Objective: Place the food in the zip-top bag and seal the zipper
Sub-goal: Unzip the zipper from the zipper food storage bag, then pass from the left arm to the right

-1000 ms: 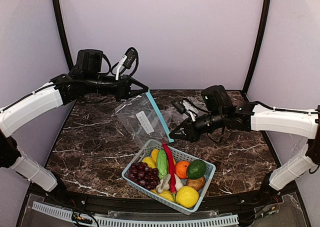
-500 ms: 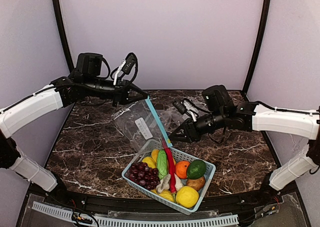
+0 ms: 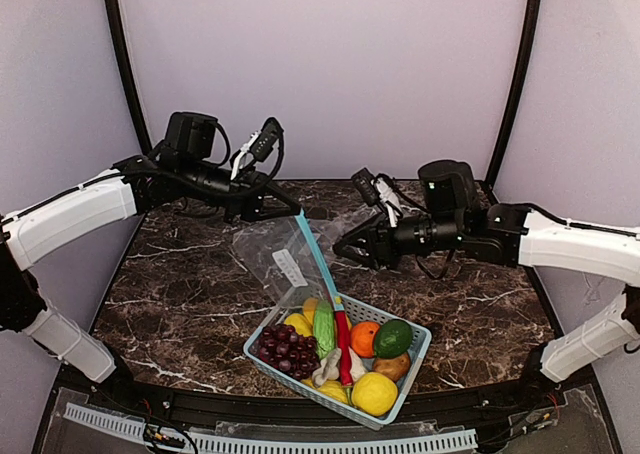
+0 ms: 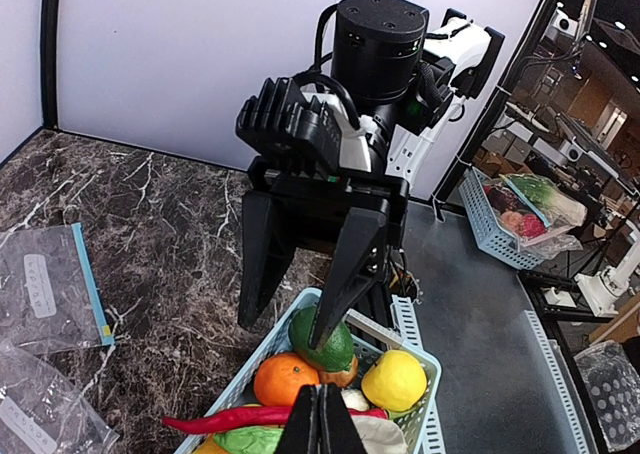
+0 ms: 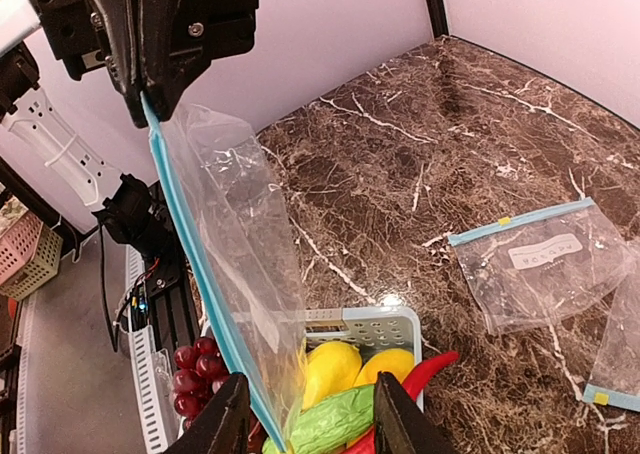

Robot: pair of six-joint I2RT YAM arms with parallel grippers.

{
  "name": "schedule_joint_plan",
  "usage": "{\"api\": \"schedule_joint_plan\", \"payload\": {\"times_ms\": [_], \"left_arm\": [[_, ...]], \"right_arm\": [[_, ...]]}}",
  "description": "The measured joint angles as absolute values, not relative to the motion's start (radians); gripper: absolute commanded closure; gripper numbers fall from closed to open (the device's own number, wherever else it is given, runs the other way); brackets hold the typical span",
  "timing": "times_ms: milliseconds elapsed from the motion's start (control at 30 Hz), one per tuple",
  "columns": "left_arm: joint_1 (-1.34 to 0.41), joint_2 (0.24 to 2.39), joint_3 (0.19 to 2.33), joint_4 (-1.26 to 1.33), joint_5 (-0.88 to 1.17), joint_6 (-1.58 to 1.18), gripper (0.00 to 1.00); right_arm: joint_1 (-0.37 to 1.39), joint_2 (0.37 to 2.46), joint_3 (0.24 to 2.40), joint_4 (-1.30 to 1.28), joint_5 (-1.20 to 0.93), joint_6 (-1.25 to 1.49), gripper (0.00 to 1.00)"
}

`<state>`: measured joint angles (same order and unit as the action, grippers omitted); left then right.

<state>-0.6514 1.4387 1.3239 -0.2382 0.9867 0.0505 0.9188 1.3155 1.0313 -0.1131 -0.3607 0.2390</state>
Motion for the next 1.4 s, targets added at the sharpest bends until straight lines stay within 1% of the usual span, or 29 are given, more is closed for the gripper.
{"api": "schedule_joint_plan", "payload": {"times_ms": [433,700,867,1067,1133,1400], "left_arm": [[-0.656,1.444,1.324,-0.246,0.999,0.061,0.99],[-0.661,1.444,1.324,-0.257,1.003,0.066,0.99],[-0.662,1.444,1.324,-0.261,1.005,0.068,0.99],[-0.666,1.446,1.324,-0.264,1.004,0.072,0.99],[-0.666,1.446,1.324,-0.264,1.004,0.072,0.99],[-0.666,1.446,1.324,-0.264,1.004,0.072,0.99]], "right_arm": [[0.969,1.408,1.036,-0.09,-0.35,0.215,0.69],[0.971,1.416,1.057,-0.088,-0.342,0.208,0.83],[0.972,1.427,1.068,-0.082,-0.344,0.202,0.89],[0.973,1.429,1.068,-0.08,-0.361,0.199,0.92],[0.974,1.429,1.068,-0.076,-0.37,0.199,0.94],[0.981,1.429,1.068,-0.059,-0.388,0.2,0.94]]}}
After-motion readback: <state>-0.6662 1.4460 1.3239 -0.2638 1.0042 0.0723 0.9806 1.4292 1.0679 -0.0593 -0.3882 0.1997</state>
